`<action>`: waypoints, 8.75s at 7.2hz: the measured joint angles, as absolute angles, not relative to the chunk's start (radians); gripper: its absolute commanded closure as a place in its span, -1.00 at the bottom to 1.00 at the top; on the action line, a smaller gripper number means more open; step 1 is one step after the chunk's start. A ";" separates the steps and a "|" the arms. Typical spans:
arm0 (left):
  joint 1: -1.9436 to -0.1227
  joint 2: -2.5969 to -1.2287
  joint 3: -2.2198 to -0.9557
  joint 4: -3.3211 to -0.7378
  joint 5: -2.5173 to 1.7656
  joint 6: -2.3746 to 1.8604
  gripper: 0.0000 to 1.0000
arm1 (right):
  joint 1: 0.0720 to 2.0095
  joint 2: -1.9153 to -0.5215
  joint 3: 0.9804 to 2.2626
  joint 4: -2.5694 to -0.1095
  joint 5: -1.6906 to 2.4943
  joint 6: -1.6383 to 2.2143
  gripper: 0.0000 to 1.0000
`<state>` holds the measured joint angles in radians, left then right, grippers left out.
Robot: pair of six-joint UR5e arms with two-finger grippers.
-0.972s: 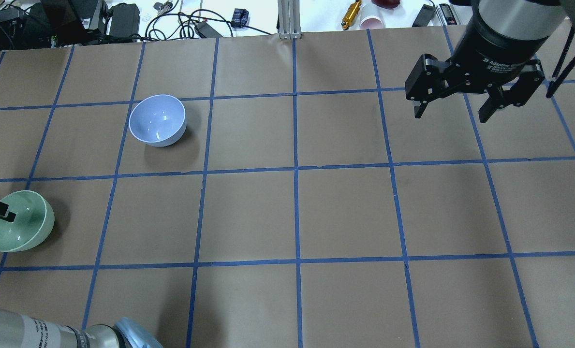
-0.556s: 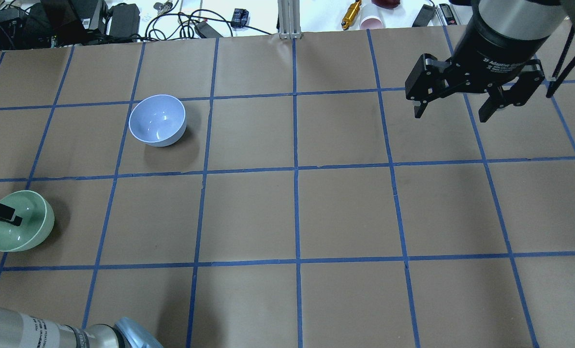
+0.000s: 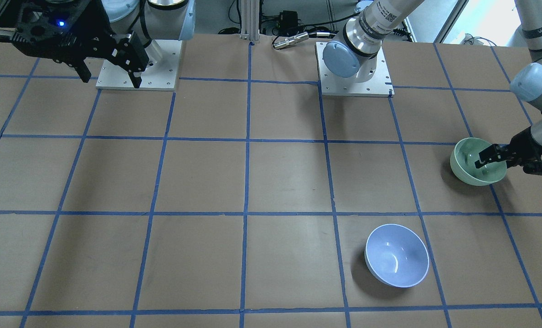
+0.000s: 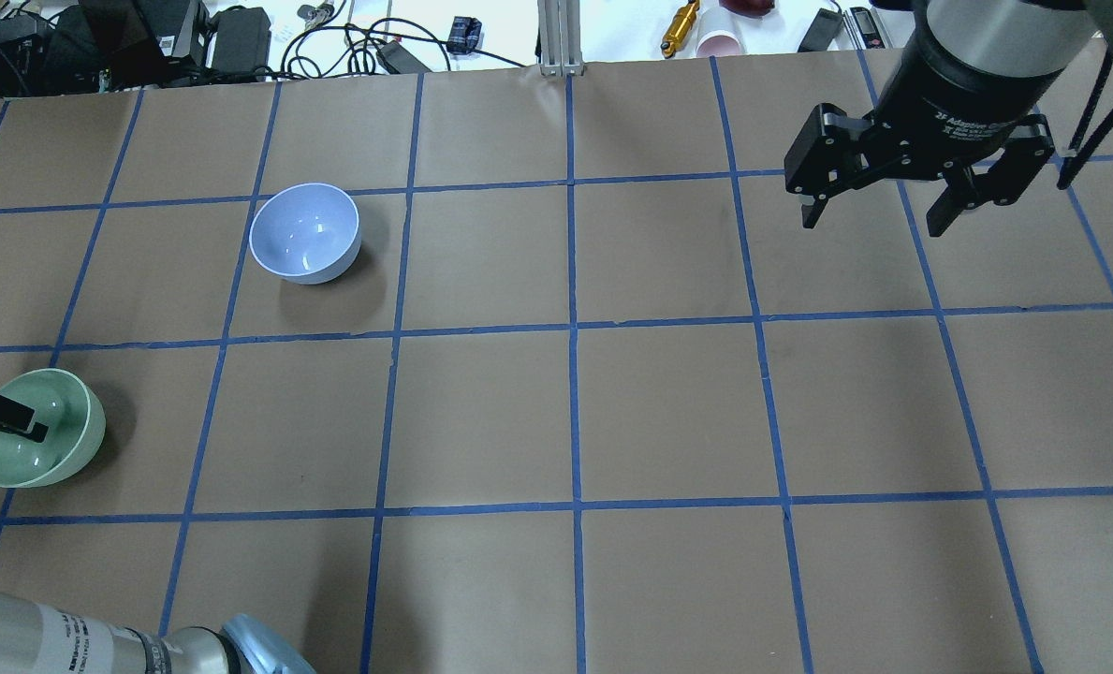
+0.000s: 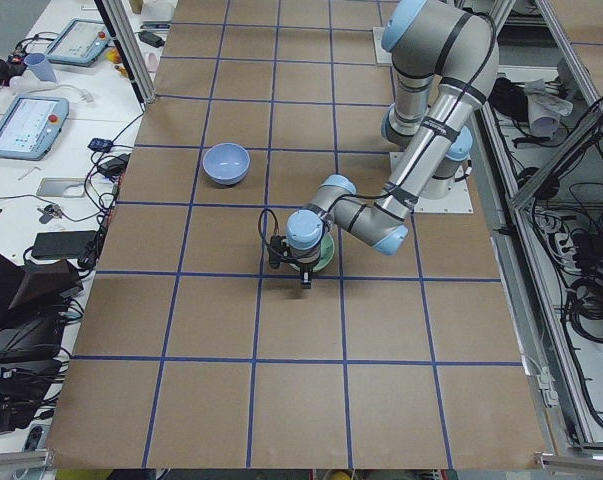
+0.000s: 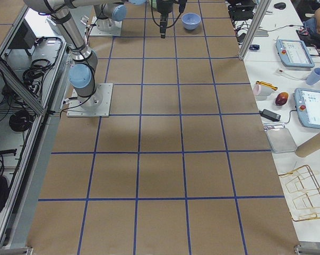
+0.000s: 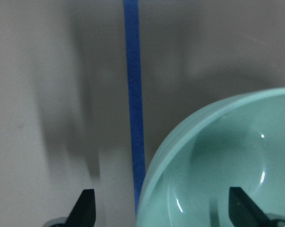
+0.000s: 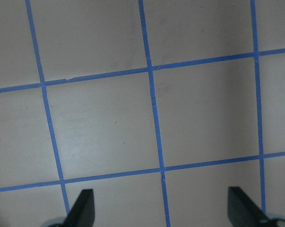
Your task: Stack green bowl on blue bowl
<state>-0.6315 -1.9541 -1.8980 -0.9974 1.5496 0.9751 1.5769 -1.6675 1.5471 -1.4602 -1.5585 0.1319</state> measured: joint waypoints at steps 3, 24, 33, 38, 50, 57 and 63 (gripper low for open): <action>-0.631 -1.960 -1.896 -0.996 1.549 0.977 1.00 | 1.577 -1.667 1.547 -1.460 -1.559 0.132 -1.00; -1.098 -1.836 -1.540 -1.401 1.379 0.420 1.00 | 1.577 -1.667 1.547 -1.460 -1.559 0.132 -1.00; -1.309 -1.993 -1.546 -1.223 1.468 0.274 1.00 | 1.577 -1.667 1.546 -1.460 -1.559 0.132 -1.00; -1.301 -2.041 -1.512 -1.188 1.500 0.329 1.00 | 1.576 -1.667 1.547 -1.459 -1.558 0.132 -1.00; -1.401 -1.848 -1.510 -1.360 1.532 0.246 -1.00 | 1.577 -1.667 1.547 -1.460 -1.559 0.132 -1.00; -1.559 -1.650 -1.508 -1.491 1.599 0.132 -1.00 | 1.576 -1.667 1.548 -1.460 -1.559 0.132 -1.00; -1.524 -1.596 -1.516 -1.517 1.573 0.146 -1.00 | 1.577 -1.667 1.547 -1.460 -1.558 0.132 -1.00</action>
